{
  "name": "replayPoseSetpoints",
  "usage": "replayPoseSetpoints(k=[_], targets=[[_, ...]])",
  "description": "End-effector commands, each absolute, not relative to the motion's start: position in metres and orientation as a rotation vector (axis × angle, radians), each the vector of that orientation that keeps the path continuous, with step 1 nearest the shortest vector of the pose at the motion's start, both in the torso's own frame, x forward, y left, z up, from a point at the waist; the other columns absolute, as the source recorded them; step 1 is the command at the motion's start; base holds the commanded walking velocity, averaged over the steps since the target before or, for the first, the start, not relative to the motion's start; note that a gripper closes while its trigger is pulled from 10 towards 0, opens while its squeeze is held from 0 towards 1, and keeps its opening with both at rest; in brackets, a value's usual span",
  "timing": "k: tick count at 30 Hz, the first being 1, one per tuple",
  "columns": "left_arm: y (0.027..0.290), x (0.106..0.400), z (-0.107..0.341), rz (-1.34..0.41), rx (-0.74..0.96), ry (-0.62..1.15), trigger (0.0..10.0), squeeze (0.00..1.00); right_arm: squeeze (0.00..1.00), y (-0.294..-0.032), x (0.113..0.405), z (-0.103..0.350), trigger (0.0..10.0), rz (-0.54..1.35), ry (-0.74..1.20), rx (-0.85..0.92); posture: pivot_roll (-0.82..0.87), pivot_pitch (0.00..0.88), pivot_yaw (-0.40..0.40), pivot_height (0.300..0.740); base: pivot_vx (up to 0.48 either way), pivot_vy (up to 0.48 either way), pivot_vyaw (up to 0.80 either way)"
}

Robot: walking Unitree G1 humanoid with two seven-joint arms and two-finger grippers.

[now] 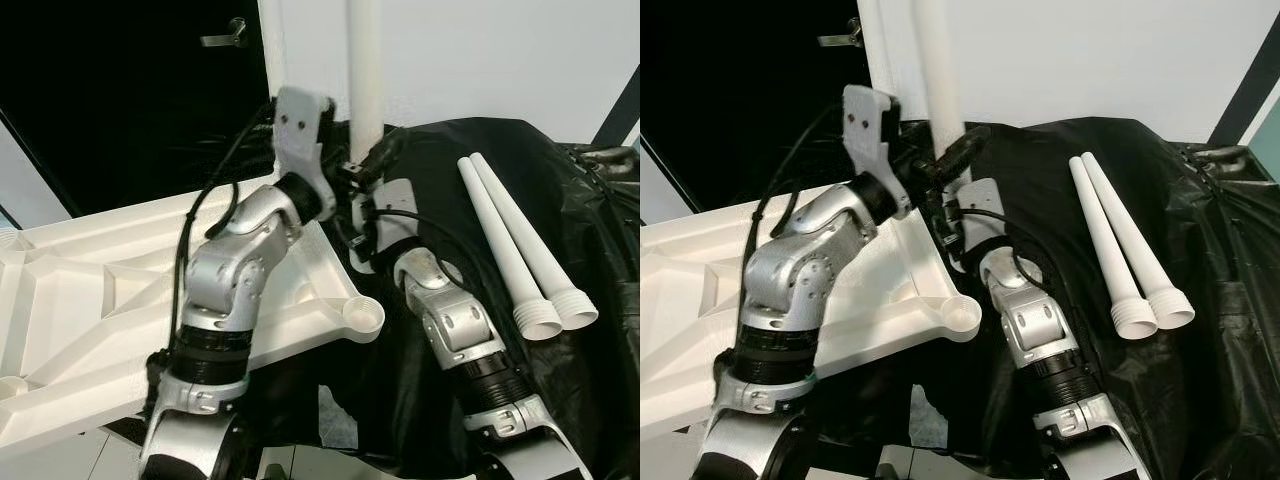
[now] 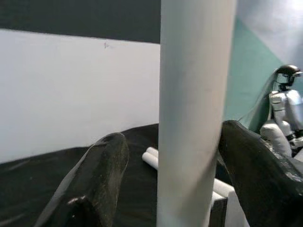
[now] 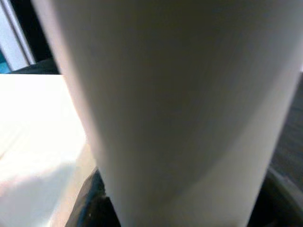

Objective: Building children table

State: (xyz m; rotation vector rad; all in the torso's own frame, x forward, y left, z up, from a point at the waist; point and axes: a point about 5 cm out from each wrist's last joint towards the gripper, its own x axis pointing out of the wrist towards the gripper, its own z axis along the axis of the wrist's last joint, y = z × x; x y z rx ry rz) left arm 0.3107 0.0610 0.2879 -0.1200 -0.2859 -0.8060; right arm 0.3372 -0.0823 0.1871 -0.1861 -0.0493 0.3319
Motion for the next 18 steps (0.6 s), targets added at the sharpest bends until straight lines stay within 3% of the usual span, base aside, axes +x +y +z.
replayPoseSetpoints(k=[1,12,18], targets=[[0.067,0.308,0.288,-0.807,-0.115,-0.312,10.0,0.00,0.00,-0.087,0.339,0.186,10.0,0.303,-0.038,-0.160,0.07,0.000,0.035,0.740,0.000,0.000,0.00],[0.096,0.298,0.256,-0.736,0.007,-0.259,10.0,0.00,0.00,-0.111,0.336,0.179,10.0,0.170,-0.058,-0.153,0.09,0.000,0.016,0.740,0.000,0.000,0.00],[0.109,0.279,0.233,-0.830,0.124,-0.241,10.0,0.00,0.00,-0.135,0.334,0.178,10.0,0.083,-0.069,-0.137,0.09,0.000,0.014,0.740,0.000,0.000,0.00]])
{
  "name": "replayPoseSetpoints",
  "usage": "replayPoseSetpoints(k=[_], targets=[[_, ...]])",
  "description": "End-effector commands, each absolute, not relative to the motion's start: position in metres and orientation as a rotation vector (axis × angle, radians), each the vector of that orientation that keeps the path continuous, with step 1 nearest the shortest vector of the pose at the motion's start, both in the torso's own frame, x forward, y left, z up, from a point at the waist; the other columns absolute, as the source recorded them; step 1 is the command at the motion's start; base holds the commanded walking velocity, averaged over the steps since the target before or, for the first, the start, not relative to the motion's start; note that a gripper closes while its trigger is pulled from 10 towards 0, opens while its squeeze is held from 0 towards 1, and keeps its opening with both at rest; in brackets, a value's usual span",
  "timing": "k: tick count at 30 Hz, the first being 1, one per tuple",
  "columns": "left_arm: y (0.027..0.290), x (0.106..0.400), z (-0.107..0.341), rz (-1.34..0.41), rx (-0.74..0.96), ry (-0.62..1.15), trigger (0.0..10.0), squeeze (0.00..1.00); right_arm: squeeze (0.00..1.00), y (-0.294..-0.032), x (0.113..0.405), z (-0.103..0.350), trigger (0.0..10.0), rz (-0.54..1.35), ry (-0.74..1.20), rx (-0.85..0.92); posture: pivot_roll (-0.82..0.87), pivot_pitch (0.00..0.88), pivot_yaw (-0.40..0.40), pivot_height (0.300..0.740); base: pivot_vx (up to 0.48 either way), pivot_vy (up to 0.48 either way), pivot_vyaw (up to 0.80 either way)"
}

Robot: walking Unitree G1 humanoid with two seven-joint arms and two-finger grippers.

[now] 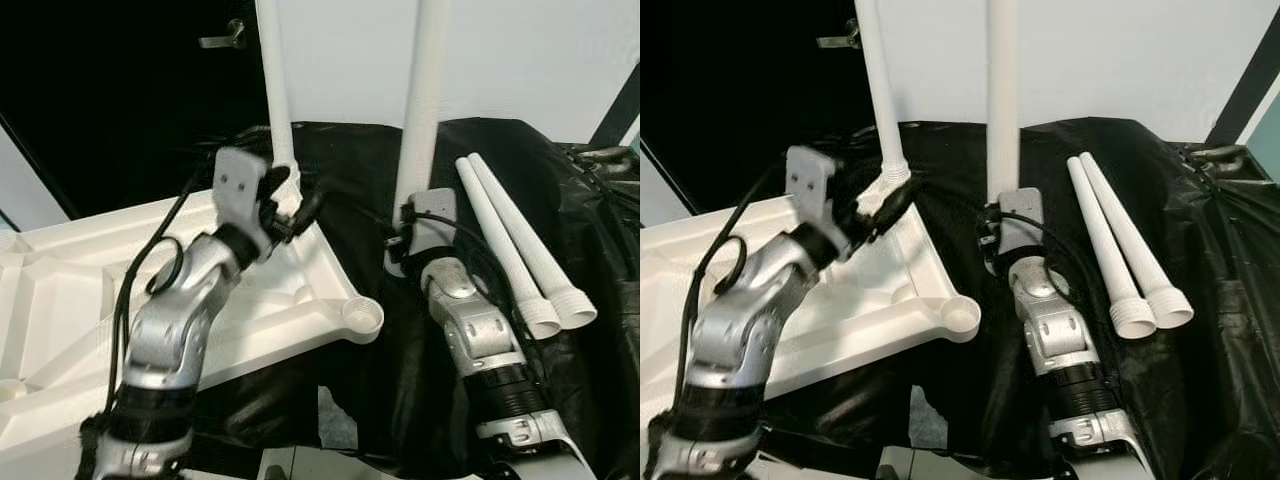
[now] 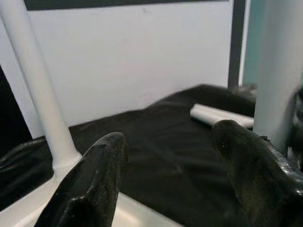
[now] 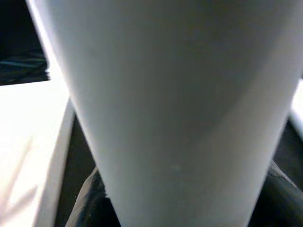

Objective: Building children table

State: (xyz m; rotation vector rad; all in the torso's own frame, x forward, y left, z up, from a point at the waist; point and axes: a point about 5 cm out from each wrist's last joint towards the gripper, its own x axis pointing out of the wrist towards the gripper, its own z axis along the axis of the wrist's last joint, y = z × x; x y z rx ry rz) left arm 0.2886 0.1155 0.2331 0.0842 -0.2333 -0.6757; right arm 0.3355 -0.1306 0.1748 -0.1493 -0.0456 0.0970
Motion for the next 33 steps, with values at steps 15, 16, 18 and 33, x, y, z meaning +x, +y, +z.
replayPoseSetpoints(k=[15,16,18,33], targets=[[0.116,0.254,0.194,-1.008,0.248,-0.048,10.0,0.00,0.00,-0.141,0.331,0.176,10.0,0.059,-0.078,-0.146,0.10,0.000,0.018,0.740,0.000,0.000,0.00],[0.117,0.251,0.188,-1.029,0.268,-0.017,10.0,0.00,0.00,-0.141,0.331,0.177,10.0,0.058,-0.079,-0.147,0.09,0.000,0.020,0.740,0.000,0.000,0.00],[0.119,0.246,0.181,-1.060,0.291,0.030,10.0,0.00,0.00,-0.142,0.330,0.177,10.0,0.056,-0.080,-0.148,0.09,0.000,0.020,0.740,0.000,0.000,0.00],[0.136,0.239,0.140,-1.058,0.521,0.264,8.0,0.00,0.00,-0.149,0.330,0.178,10.0,0.036,-0.082,-0.163,0.10,0.000,0.024,0.740,0.000,0.000,0.00]])
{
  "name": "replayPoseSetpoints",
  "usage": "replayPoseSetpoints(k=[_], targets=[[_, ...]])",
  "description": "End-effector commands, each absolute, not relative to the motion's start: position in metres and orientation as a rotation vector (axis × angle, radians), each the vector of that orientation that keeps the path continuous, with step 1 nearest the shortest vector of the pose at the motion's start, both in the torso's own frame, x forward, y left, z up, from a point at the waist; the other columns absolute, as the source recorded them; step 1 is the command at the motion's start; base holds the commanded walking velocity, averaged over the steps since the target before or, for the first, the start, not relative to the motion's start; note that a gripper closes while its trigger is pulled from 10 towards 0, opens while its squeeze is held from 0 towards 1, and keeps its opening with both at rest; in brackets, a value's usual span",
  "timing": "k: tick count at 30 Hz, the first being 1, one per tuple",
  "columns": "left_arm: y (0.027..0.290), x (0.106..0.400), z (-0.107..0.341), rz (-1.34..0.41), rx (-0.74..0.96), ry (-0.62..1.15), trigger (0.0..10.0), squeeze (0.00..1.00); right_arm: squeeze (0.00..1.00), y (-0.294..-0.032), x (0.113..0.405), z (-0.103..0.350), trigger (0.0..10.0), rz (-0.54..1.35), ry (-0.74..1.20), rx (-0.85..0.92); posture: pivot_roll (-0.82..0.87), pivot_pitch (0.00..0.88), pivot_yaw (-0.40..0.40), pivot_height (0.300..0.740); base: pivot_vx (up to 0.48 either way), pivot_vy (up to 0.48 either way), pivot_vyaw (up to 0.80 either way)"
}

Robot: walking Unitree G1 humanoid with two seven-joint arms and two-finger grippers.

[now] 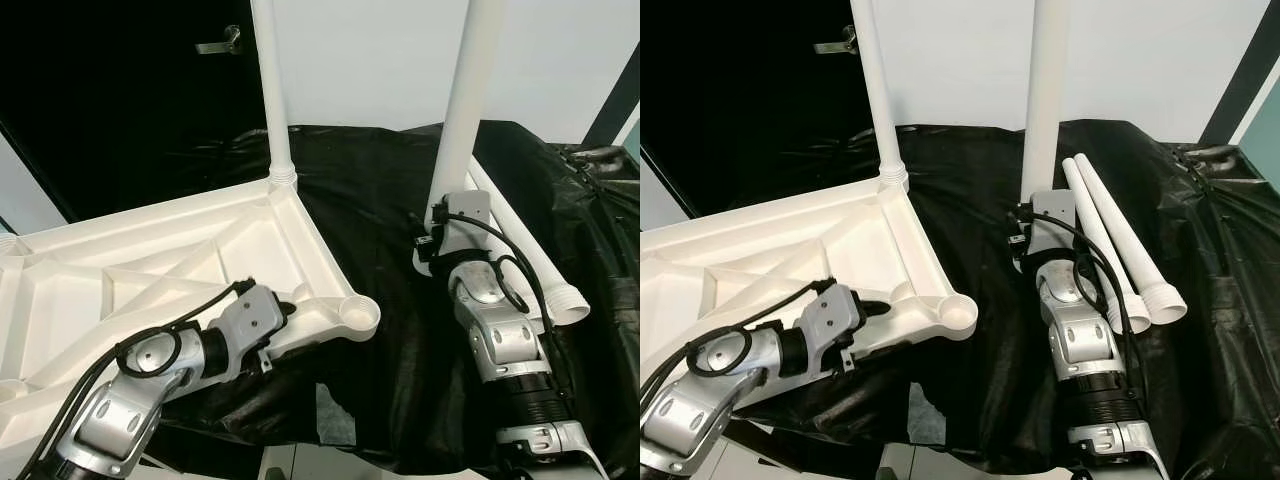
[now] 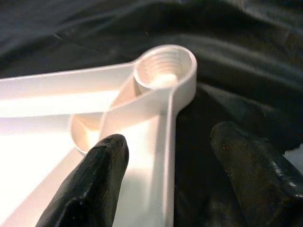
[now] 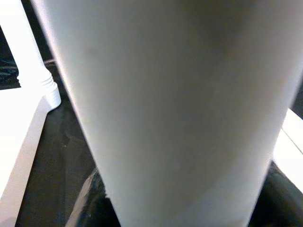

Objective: Building children table

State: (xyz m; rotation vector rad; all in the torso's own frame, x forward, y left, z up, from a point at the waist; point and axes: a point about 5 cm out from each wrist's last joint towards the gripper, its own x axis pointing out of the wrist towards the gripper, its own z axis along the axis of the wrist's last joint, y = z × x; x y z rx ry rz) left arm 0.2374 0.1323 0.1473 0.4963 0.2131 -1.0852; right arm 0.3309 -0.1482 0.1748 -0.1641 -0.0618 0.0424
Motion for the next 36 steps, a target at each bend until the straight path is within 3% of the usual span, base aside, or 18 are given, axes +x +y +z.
replayPoseSetpoints(k=[1,5,6,7,10,11,12,16,17,20,22,23,24,26,27,29,30,36], targets=[[0.138,0.241,0.136,-1.033,0.540,0.285,8.0,0.00,0.00,-0.149,0.330,0.179,10.0,0.035,-0.082,-0.163,0.10,0.000,0.025,0.740,0.000,0.000,0.00],[0.143,0.246,0.130,-0.979,0.561,0.329,7.9,0.00,0.00,-0.150,0.330,0.179,10.0,0.033,-0.083,-0.164,0.09,0.000,0.026,0.740,0.000,0.000,0.00],[0.144,0.248,0.128,-0.963,0.570,0.345,6.4,0.00,0.00,-0.150,0.330,0.179,10.0,0.031,-0.083,-0.164,0.09,0.000,0.027,0.740,0.000,0.000,0.00],[0.146,0.251,0.126,-0.945,0.589,0.351,7.9,0.00,0.00,-0.149,0.330,0.179,10.0,0.030,-0.084,-0.164,0.09,0.000,0.030,0.740,0.000,0.000,0.00],[0.146,0.255,0.125,-0.923,0.608,0.358,7.9,0.00,0.00,-0.149,0.330,0.179,10.0,0.029,-0.084,-0.163,0.09,0.000,0.030,0.740,0.000,0.000,0.00],[0.147,0.259,0.122,-0.888,0.614,0.373,9.9,0.00,0.00,-0.148,0.331,0.179,10.0,0.029,-0.085,-0.166,0.09,0.000,0.030,0.740,0.000,0.000,0.00],[0.147,0.264,0.122,-0.859,0.619,0.374,7.5,0.00,0.00,-0.148,0.331,0.179,10.0,0.030,-0.085,-0.167,0.09,0.000,0.031,0.740,0.000,0.000,0.00],[0.147,0.266,0.121,-0.841,0.620,0.373,7.5,0.00,0.00,-0.148,0.331,0.179,10.0,0.031,-0.085,-0.168,0.09,0.000,0.031,0.740,0.000,0.000,0.00],[0.145,0.269,0.123,-0.833,0.614,0.368,0.0,0.00,0.00,-0.148,0.331,0.179,10.0,0.031,-0.086,-0.169,0.09,0.000,0.032,0.740,0.000,0.000,0.00],[0.144,0.270,0.124,-0.833,0.612,0.361,0.0,0.00,0.00,-0.147,0.331,0.179,10.0,0.031,-0.085,-0.169,0.09,0.000,0.033,0.740,0.000,0.000,0.00],[0.142,0.270,0.126,-0.841,0.610,0.357,1.1,0.00,0.00,-0.147,0.331,0.179,10.0,0.031,-0.085,-0.169,0.09,0.000,0.033,0.740,0.000,0.000,0.00],[0.139,0.270,0.127,-0.854,0.608,0.352,9.7,0.00,0.00,-0.147,0.331,0.179,10.0,0.031,-0.084,-0.170,0.09,0.000,0.034,0.740,0.000,0.000,0.00],[0.139,0.270,0.127,-0.854,0.608,0.352,9.7,0.00,0.00,-0.147,0.331,0.179,10.0,0.031,-0.084,-0.170,0.09,0.000,0.034,0.740,0.000,0.000,0.00],[0.137,0.269,0.129,-0.868,0.610,0.345,6.2,0.00,0.00,-0.146,0.331,0.179,10.0,0.033,-0.084,-0.168,0.09,0.000,0.037,0.740,0.000,0.000,0.00],[0.137,0.269,0.129,-0.868,0.610,0.345,6.2,0.00,0.00,-0.146,0.331,0.179,10.0,0.033,-0.084,-0.168,0.09,0.000,0.037,0.740,0.000,0.000,0.00],[0.136,0.269,0.130,-0.869,0.613,0.341,7.6,0.00,0.00,-0.145,0.331,0.179,10.0,0.037,-0.084,-0.165,0.09,0.000,0.037,0.740,0.000,0.000,0.00],[0.134,0.270,0.130,-0.877,0.620,0.338,9.9,0.00,0.00,-0.144,0.331,0.179,10.0,0.043,-0.084,-0.163,0.09,0.000,0.038,0.740,0.000,0.000,0.00],[0.129,0.271,0.130,-0.898,0.626,0.340,10.0,0.00,0.00,-0.139,0.331,0.178,10.0,0.065,-0.082,-0.161,0.09,0.000,0.040,0.740,0.000,0.000,0.00]])
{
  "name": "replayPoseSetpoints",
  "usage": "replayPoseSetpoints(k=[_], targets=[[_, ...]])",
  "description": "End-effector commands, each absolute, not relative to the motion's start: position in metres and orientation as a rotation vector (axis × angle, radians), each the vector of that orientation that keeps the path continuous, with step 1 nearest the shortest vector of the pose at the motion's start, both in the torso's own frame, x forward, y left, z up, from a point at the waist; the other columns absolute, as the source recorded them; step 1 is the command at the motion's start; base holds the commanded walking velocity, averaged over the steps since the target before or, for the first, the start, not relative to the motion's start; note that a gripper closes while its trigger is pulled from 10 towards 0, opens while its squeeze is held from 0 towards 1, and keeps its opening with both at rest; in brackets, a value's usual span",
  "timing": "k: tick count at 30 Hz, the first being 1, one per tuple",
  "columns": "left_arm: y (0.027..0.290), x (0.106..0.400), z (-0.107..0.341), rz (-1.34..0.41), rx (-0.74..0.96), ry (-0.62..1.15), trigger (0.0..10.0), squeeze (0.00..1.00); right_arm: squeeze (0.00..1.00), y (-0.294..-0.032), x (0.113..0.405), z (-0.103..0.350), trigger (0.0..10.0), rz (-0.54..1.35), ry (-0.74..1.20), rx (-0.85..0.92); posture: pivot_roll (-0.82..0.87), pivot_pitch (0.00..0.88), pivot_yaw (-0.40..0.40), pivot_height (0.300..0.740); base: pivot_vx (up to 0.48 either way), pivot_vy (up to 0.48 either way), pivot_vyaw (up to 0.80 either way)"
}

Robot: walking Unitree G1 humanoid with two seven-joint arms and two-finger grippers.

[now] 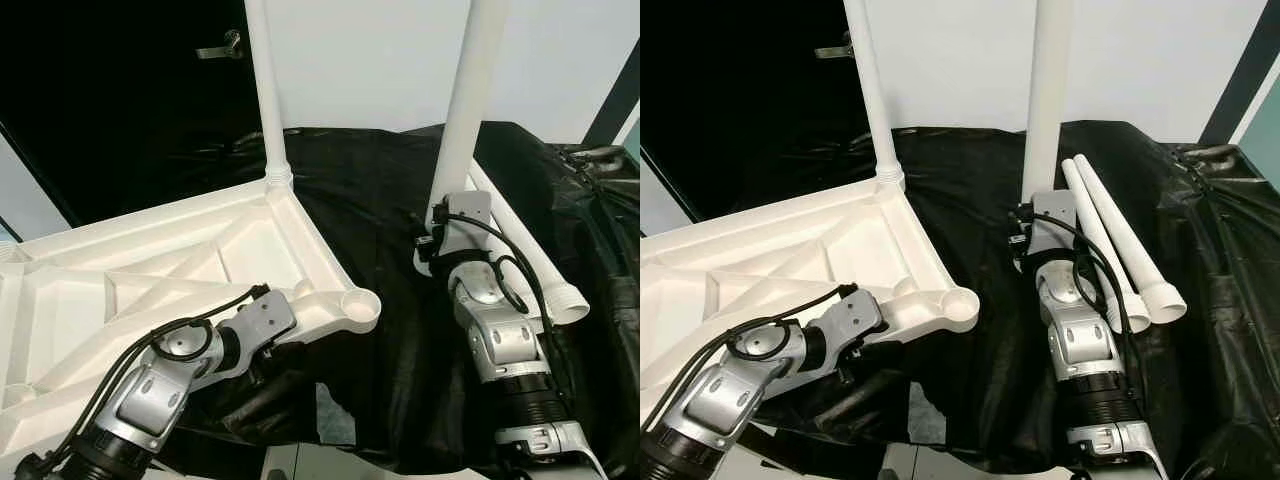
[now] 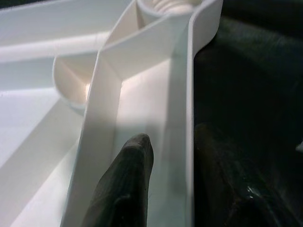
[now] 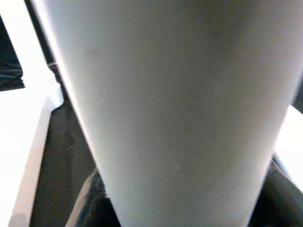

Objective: Building children table

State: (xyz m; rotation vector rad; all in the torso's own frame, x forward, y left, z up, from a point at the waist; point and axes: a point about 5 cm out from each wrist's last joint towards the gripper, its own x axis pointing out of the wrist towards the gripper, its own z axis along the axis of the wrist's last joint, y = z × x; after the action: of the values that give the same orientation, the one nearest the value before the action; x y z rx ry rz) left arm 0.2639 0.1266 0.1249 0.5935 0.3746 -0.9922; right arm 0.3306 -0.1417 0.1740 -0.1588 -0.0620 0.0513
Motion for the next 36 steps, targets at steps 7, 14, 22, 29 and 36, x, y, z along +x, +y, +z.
replayPoseSetpoints(k=[7,14,22,29,36], targets=[[0.126,0.271,0.130,-0.901,0.633,0.342,3.1,0.00,0.00,-0.137,0.331,0.177,10.0,0.074,-0.079,-0.160,0.09,0.000,0.043,0.740,0.000,0.000,0.00],[0.124,0.268,0.127,-0.926,0.658,0.352,4.2,0.00,0.00,-0.131,0.330,0.177,10.0,0.112,-0.085,-0.149,0.09,0.000,0.045,0.740,0.000,0.000,0.00],[0.115,0.266,0.125,-0.951,0.668,0.350,10.0,0.00,0.00,-0.113,0.327,0.182,10.0,0.216,-0.130,-0.106,0.09,0.000,0.047,0.740,0.000,0.000,0.00],[0.099,0.262,0.118,-0.982,0.668,0.366,10.0,0.00,0.00,-0.078,0.320,0.181,10.0,0.371,-0.134,-0.076,0.09,0.000,0.043,0.740,0.000,0.000,0.00],[0.096,0.271,0.117,-0.920,0.662,0.389,10.0,0.00,0.00,-0.066,0.312,0.172,10.0,0.433,-0.106,-0.055,0.10,0.000,0.038,0.740,0.000,0.000,0.00]])
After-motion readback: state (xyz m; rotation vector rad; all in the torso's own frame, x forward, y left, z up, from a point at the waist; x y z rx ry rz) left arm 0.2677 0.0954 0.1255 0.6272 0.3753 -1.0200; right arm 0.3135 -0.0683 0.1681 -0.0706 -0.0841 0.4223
